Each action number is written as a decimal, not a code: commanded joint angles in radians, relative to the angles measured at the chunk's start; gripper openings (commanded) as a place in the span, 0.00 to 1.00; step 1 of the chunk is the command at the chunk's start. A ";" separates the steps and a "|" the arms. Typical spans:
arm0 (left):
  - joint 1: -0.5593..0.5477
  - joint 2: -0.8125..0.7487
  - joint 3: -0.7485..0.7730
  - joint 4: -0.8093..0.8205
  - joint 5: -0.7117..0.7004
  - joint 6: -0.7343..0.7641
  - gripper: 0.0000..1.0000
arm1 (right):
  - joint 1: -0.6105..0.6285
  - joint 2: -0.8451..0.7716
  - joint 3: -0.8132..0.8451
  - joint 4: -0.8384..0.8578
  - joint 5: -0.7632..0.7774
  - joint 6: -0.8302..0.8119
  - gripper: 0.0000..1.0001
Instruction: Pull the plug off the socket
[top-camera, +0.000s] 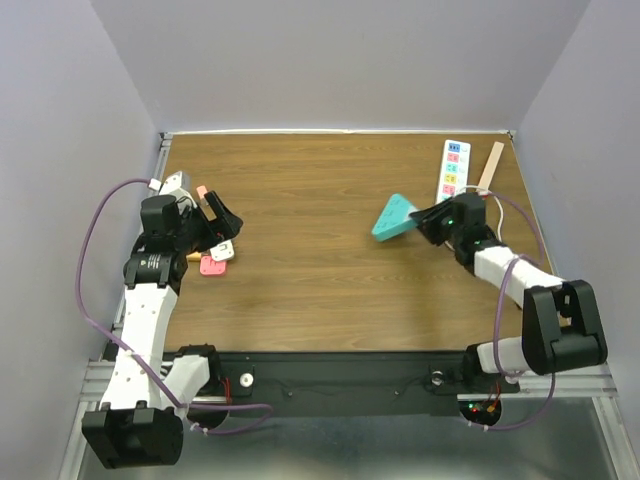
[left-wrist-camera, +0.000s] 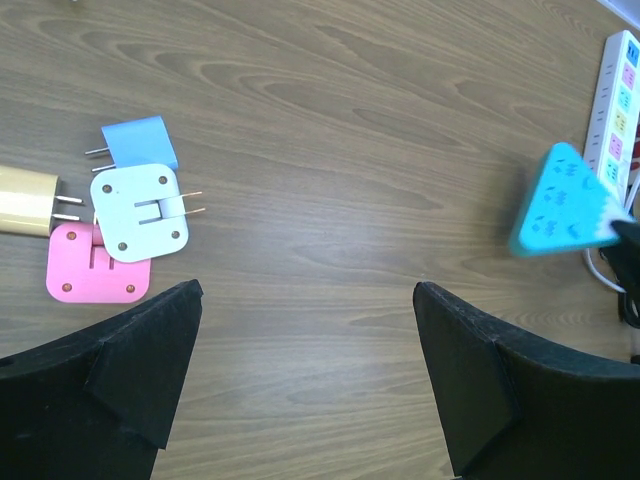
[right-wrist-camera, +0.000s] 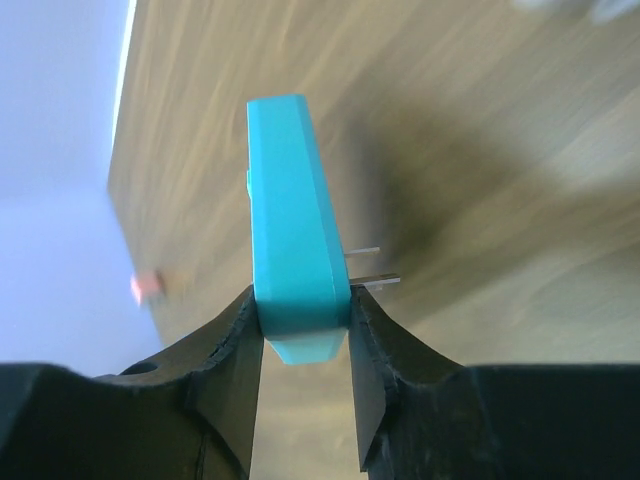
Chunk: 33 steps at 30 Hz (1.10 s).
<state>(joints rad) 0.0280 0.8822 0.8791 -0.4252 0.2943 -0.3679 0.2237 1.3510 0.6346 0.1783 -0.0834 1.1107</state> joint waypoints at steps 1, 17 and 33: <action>0.003 0.001 -0.002 0.052 0.028 -0.002 0.99 | -0.182 0.037 0.134 -0.002 -0.018 -0.089 0.00; 0.003 -0.006 -0.023 0.063 0.146 0.004 0.99 | -0.330 0.438 0.626 -0.367 0.142 -0.255 0.15; 0.003 -0.014 -0.008 0.095 0.216 -0.014 0.99 | -0.345 0.099 0.588 -0.407 -0.195 -0.390 1.00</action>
<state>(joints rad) 0.0280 0.8917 0.8307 -0.3794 0.4698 -0.3775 -0.1223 1.6226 1.2667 -0.2344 -0.1097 0.7677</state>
